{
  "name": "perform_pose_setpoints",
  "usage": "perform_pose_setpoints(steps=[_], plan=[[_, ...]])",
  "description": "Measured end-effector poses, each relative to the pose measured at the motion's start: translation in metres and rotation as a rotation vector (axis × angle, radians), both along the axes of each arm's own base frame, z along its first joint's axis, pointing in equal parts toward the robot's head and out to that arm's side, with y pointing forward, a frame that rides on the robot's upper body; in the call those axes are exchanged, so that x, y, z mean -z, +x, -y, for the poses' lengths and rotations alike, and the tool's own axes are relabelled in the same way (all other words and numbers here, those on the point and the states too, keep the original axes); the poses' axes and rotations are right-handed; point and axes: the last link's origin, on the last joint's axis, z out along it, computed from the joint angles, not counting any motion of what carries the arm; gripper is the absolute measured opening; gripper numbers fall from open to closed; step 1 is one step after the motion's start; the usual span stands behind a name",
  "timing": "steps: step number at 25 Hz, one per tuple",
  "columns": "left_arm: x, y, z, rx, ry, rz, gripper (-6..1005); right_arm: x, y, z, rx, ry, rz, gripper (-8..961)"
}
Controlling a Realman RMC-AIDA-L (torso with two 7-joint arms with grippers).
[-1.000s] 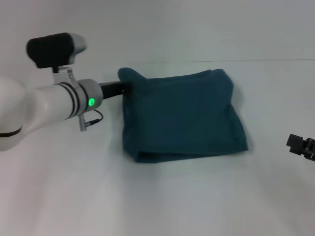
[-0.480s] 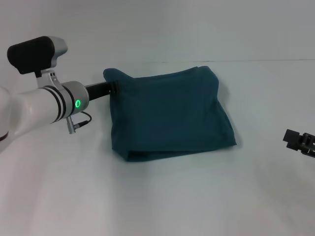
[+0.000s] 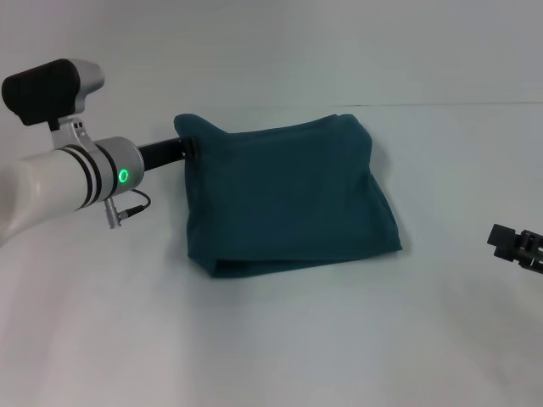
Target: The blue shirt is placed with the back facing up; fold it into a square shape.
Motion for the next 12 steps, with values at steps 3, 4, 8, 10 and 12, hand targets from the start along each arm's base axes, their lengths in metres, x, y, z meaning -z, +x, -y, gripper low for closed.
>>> perform_pose_setpoints(steps=[3, 4, 8, 10, 12], plan=[[0.001, -0.002, 0.002, 0.012, 0.006, -0.019, 54, 0.000, 0.000, -0.001, 0.002, 0.002, 0.003, 897], [0.001, -0.004, 0.003, 0.010, 0.010, -0.025, 56, 0.000, 0.000, -0.002, 0.001, 0.002, 0.003, 897], [-0.008, -0.022, 0.014, -0.040, 0.038, 0.029, 61, 0.000, 0.000, -0.002, 0.001, 0.002, 0.004, 897], [-0.019, -0.030, 0.023, -0.046, 0.050, 0.088, 63, -0.002, 0.000, -0.002, 0.005, 0.000, 0.001, 897], [-0.034, -0.032, 0.042, 0.032, 0.009, 0.153, 272, -0.004, 0.001, -0.002, 0.008, -0.003, -0.001, 897]])
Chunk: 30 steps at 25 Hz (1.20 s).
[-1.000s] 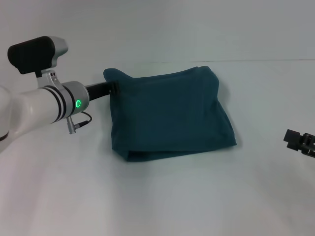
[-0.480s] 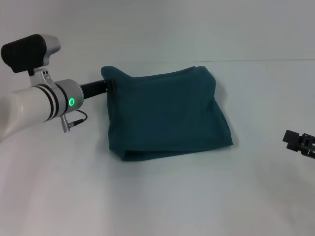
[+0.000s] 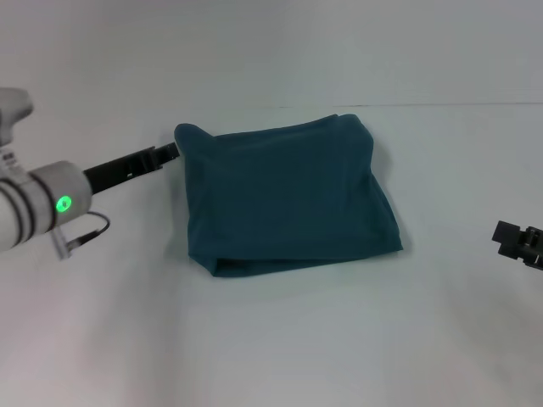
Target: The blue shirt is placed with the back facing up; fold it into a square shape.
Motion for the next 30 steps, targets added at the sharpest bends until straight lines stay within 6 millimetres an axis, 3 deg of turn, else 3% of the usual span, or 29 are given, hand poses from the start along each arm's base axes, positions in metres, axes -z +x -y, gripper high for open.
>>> perform_pose_setpoints(steps=[7, 11, 19, 22, 30], plan=[[-0.025, -0.011, 0.066, 0.337, -0.116, 0.015, 551, -0.002, 0.000, -0.003, 0.001, -0.003, 0.011, 898], [-0.023, -0.027, 0.078, 0.256, -0.197, 0.007, 740, -0.002, -0.001, -0.005, -0.005, -0.005, 0.010, 898], [-0.005, -0.036, 0.065, -0.294, -0.323, 0.302, 745, -0.002, -0.002, -0.005, -0.006, -0.006, 0.009, 898], [0.003, -0.034, 0.060, -0.369, -0.342, 0.346, 747, -0.002, -0.002, -0.005, -0.007, -0.008, 0.008, 898], [0.013, -0.025, 0.058, -0.375, -0.368, 0.405, 682, -0.002, 0.000, -0.003, 0.003, -0.008, 0.011, 898]])
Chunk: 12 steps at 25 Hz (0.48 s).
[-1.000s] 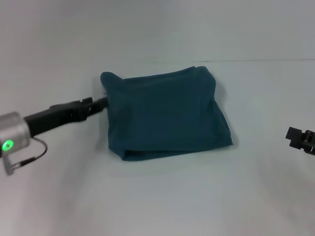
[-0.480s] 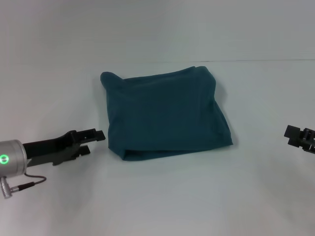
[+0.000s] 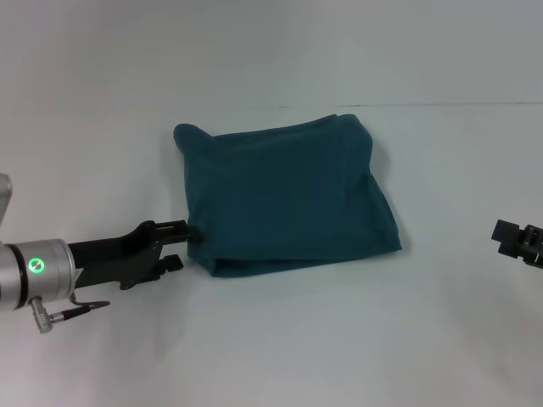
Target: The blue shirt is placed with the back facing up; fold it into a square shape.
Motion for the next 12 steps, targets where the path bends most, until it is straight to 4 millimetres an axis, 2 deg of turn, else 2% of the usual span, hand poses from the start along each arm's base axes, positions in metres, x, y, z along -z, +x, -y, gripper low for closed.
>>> perform_pose_setpoints(steps=[12], plan=[[0.0028, 0.0044, 0.0019, -0.007, -0.017, 0.036, 642, 0.0001, 0.0006, 0.0004, 0.003, 0.000, 0.001, 898]])
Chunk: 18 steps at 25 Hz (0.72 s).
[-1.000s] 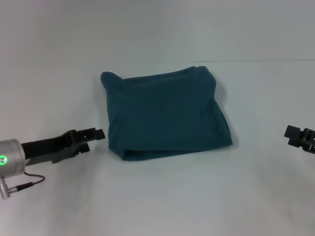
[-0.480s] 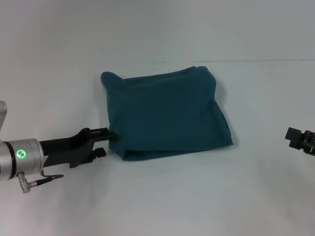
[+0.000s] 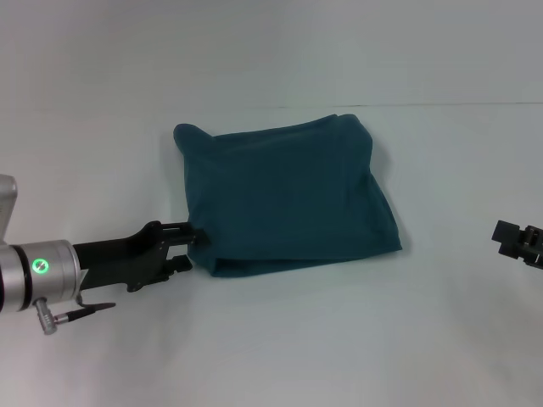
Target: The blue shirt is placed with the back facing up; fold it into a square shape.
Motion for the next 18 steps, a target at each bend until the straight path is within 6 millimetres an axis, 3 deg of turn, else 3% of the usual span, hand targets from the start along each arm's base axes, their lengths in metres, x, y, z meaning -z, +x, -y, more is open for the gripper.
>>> perform_pose_setpoints(steps=[10, 18], plan=[[0.0000, 0.0004, 0.0008, 0.008, -0.001, 0.003, 508, -0.0002, 0.0000, -0.0006, 0.001, 0.002, 0.001, 898], [0.0008, 0.0029, 0.0030, 0.020, -0.020, 0.015, 173, -0.0007, 0.0005, -0.0006, 0.004, 0.006, 0.000, 898]])
